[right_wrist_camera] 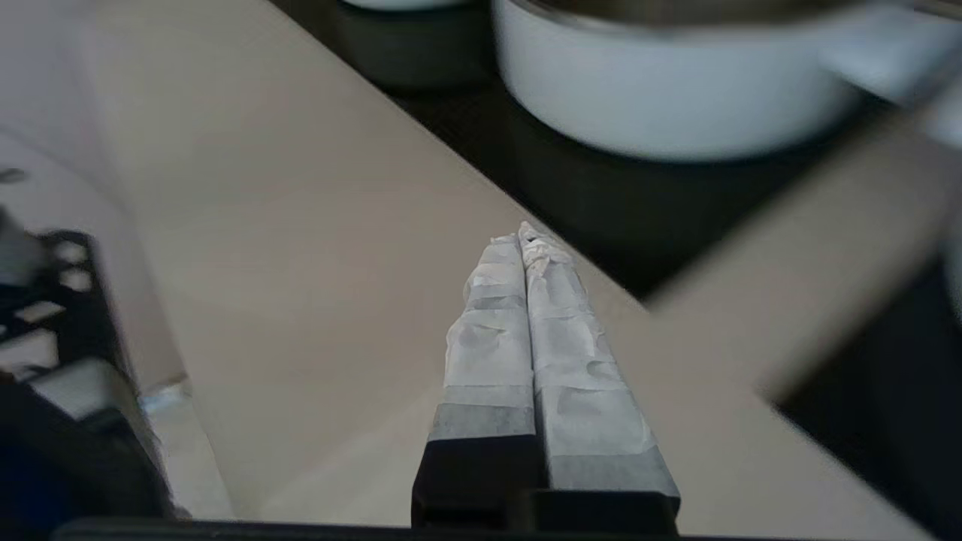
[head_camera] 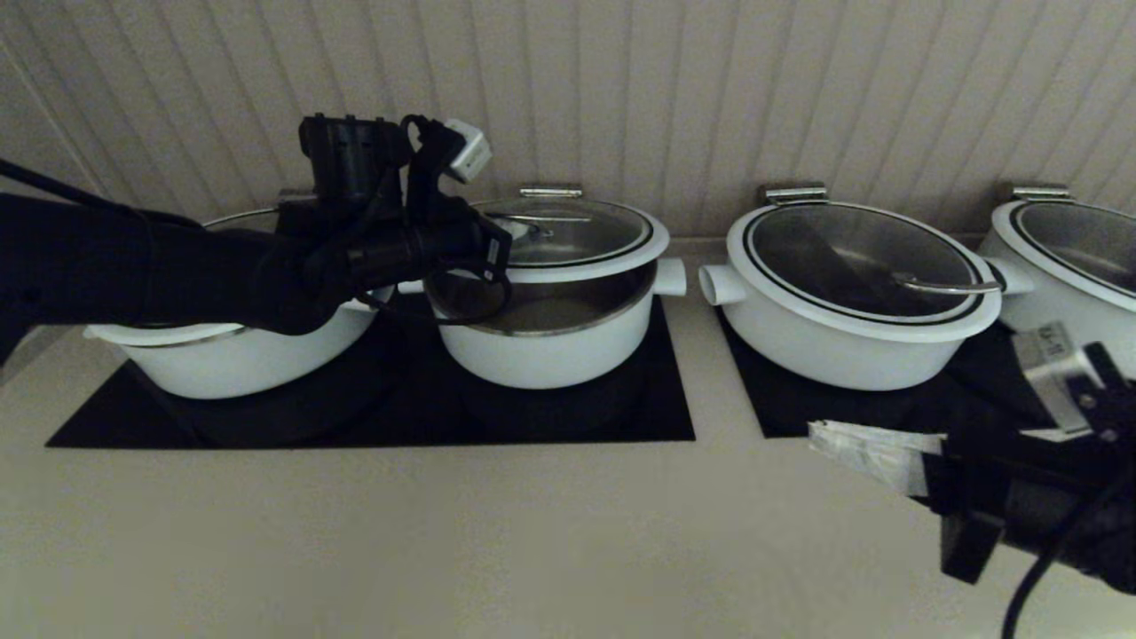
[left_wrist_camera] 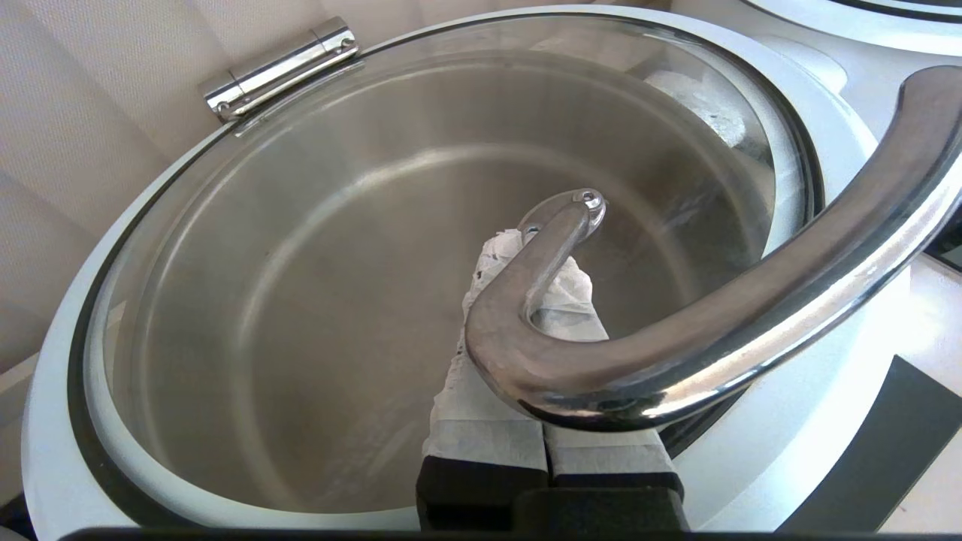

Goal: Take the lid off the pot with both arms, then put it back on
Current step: Hold the pot lid with the right arm

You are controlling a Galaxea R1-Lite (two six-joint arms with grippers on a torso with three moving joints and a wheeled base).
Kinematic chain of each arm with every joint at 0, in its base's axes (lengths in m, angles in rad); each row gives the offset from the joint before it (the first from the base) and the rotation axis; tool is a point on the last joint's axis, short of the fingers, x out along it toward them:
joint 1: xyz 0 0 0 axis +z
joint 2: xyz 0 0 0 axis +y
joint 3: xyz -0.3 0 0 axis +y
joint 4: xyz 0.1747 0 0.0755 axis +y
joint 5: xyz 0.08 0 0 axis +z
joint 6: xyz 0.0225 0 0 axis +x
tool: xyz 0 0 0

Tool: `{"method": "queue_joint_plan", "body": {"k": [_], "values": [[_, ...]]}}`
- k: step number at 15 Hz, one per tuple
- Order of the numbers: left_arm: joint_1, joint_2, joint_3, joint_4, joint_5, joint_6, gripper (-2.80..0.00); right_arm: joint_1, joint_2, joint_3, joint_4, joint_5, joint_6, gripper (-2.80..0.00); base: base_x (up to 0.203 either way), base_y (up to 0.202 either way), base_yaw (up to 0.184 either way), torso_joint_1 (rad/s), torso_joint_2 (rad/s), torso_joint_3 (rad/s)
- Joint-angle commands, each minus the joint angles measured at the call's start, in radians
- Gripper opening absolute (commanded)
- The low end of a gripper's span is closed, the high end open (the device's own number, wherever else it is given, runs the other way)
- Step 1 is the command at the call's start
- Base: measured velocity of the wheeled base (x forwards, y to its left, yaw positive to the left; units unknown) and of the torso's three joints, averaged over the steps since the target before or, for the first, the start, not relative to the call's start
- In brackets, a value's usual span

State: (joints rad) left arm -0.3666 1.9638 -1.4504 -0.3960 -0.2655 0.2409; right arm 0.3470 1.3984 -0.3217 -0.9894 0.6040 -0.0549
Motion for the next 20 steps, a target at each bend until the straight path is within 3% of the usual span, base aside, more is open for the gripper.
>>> {"method": "queue_joint_plan", "body": {"k": [1, 8, 20], "values": [[0.000, 0.004, -0.002, -0.003, -0.001, 0.002, -2.80, 0.037, 0.167, -0.080, -0.033, 0.003, 0.009, -2.80, 0.000, 0.000, 0.000, 0.000, 0.00, 0.000], [0.000, -0.003, -0.001, -0.001, 0.000, 0.000, -2.80, 0.066, 0.571, -0.207, -0.513, -0.011, 0.028, -2.80, 0.000, 0.000, 0.000, 0.000, 0.00, 0.000], [0.000, -0.020, 0.001, -0.001, 0.026, 0.000, -2.80, 0.072, 0.833, -0.643, -0.503, -0.151, 0.041, -2.80, 0.000, 0.000, 0.000, 0.000, 0.00, 0.000]]}}
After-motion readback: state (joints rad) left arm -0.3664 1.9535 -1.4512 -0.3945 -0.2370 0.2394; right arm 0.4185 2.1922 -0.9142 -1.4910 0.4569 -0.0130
